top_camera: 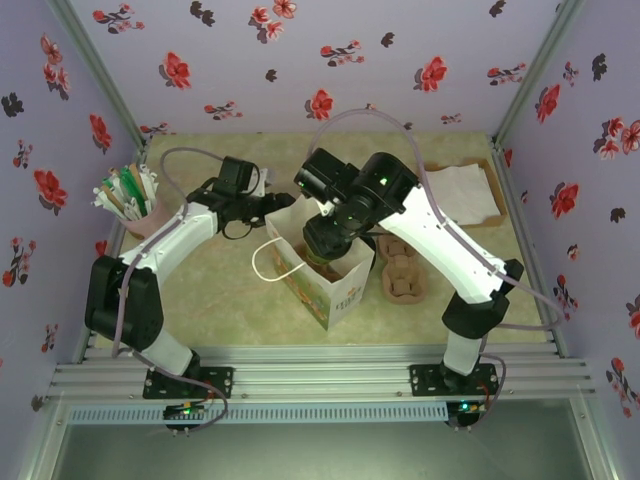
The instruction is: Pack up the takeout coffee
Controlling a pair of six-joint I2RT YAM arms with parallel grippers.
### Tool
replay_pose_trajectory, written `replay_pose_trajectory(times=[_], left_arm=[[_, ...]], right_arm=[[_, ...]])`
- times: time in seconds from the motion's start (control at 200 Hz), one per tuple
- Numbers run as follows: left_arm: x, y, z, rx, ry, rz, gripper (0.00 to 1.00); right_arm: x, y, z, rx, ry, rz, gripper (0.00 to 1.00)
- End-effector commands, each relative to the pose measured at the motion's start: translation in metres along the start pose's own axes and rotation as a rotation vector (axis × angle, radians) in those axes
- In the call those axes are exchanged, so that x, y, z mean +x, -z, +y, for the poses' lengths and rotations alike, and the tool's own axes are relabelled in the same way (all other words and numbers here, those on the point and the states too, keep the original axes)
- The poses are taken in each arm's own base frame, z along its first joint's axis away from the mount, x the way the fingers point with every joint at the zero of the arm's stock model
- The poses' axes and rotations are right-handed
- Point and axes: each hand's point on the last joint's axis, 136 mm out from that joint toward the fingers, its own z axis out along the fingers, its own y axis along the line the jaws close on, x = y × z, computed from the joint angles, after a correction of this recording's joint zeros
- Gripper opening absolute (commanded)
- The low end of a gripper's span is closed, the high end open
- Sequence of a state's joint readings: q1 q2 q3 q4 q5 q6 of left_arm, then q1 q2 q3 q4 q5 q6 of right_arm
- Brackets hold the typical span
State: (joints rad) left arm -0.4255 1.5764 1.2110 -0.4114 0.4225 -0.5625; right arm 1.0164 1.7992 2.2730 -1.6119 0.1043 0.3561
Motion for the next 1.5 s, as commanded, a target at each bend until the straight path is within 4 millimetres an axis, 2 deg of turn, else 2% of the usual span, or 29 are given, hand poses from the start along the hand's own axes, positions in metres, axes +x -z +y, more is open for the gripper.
replay_pose_trajectory(times=[0.0, 0.23, 0.815, 1.005, 1.125, 1.33, 1.495], left_arm=[[-0.002, 0.008, -0.006, 0.017, -0.020, -0.021, 0.65], [0.000, 0.009, -0.004, 0.017, -0.024, -0.022, 0.69], [0.001, 0.009, 0.000, 0.013, -0.023, -0.025, 0.68], [-0.001, 0.015, 0.001, 0.016, -0.019, -0.042, 0.69], [-0.003, 0.026, 0.002, 0.016, -0.007, -0.066, 0.71], [-0.010, 0.061, 0.007, 0.019, 0.027, -0.146, 0.79], [-0.006, 0.097, 0.007, 0.019, 0.032, -0.210, 0.96]], right_arm=[[0.049, 0.007, -0.017, 0.067, 0.002, 0.175, 0.63], [0.056, -0.006, -0.013, 0.069, 0.013, 0.239, 0.63], [0.068, -0.030, -0.011, 0.076, 0.031, 0.355, 0.63], [0.071, -0.040, -0.010, 0.084, 0.038, 0.394, 0.63], [0.071, -0.043, -0.009, 0.088, 0.042, 0.404, 0.63], [0.070, -0.051, -0.010, 0.097, 0.042, 0.426, 0.63], [0.071, -0.058, -0.012, 0.116, 0.043, 0.446, 0.63]])
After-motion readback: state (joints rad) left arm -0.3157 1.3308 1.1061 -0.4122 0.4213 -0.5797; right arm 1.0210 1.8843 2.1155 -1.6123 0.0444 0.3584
